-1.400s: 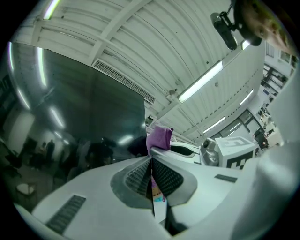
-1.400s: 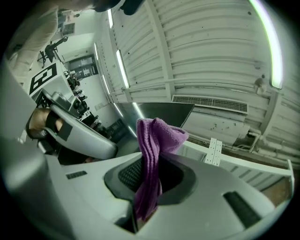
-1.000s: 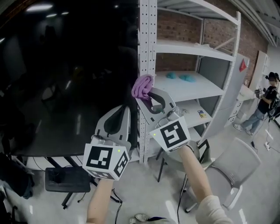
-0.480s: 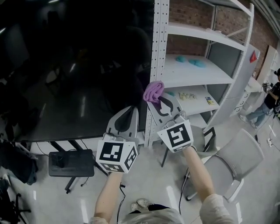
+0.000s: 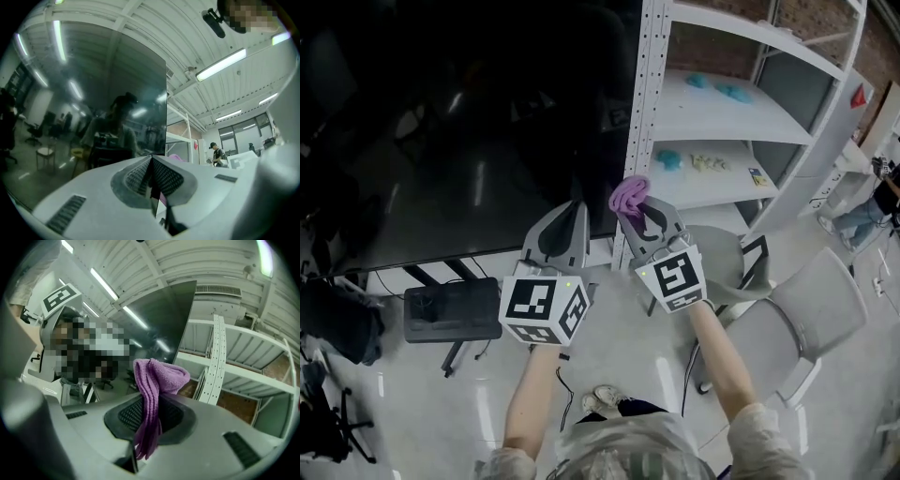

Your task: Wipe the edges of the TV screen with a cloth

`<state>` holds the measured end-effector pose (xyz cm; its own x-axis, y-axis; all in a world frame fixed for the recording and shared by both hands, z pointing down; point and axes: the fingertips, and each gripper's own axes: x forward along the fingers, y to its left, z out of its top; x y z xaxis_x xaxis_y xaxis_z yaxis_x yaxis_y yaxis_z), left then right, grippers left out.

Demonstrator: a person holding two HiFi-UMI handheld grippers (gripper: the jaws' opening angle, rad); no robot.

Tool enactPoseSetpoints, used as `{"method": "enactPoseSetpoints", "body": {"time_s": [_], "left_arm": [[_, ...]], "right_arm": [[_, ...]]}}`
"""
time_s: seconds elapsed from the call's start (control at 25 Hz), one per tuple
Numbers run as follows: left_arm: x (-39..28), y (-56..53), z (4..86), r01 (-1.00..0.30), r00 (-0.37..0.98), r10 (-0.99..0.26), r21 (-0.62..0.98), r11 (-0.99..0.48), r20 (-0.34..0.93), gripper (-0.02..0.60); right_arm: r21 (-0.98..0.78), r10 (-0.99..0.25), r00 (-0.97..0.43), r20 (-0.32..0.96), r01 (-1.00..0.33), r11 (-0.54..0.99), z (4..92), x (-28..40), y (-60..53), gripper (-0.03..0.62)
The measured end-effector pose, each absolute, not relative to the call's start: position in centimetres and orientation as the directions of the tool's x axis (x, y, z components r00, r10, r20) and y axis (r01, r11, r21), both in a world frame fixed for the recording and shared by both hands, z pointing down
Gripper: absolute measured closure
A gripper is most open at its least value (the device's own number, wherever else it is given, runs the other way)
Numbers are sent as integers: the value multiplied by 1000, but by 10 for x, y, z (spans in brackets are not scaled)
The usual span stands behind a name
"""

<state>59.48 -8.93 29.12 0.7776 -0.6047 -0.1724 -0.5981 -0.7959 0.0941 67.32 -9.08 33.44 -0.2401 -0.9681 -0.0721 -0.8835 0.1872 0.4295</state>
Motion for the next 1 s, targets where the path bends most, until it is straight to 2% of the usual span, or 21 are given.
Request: {"method": "enactPoseSetpoints", "body": {"time_s": [0.12, 0.28, 0.44, 0.64, 0.84, 1.0], "left_arm": [[592, -93, 311, -609, 771, -621, 118, -784, -145, 566], [588, -94, 340, -602, 758, -638, 232, -764, -134, 566], [589, -93, 370, -620, 755, -650, 227, -751, -89, 566], [582, -89, 394, -630, 746, -663, 258, -732, -61, 566], [574, -90, 406, -647, 739, -673, 249, -721, -31, 566], [565, -96, 414, -667, 724, -690, 242, -705, -13, 566]], "right_arm": [[404, -973, -230, -13, -891, 206, 371, 673, -92, 533], [382, -970, -218, 107, -892, 242, 426, 673, -95, 533], [340, -957, -194, 216, -904, 260, 478, 675, -102, 533], [229, -959, -177, 221, -946, 228, 500, 682, -102, 533], [168, -948, -140, 287, -967, 193, 531, 692, -105, 533], [126, -949, -162, 269, -971, 201, 536, 679, -108, 533]]}}
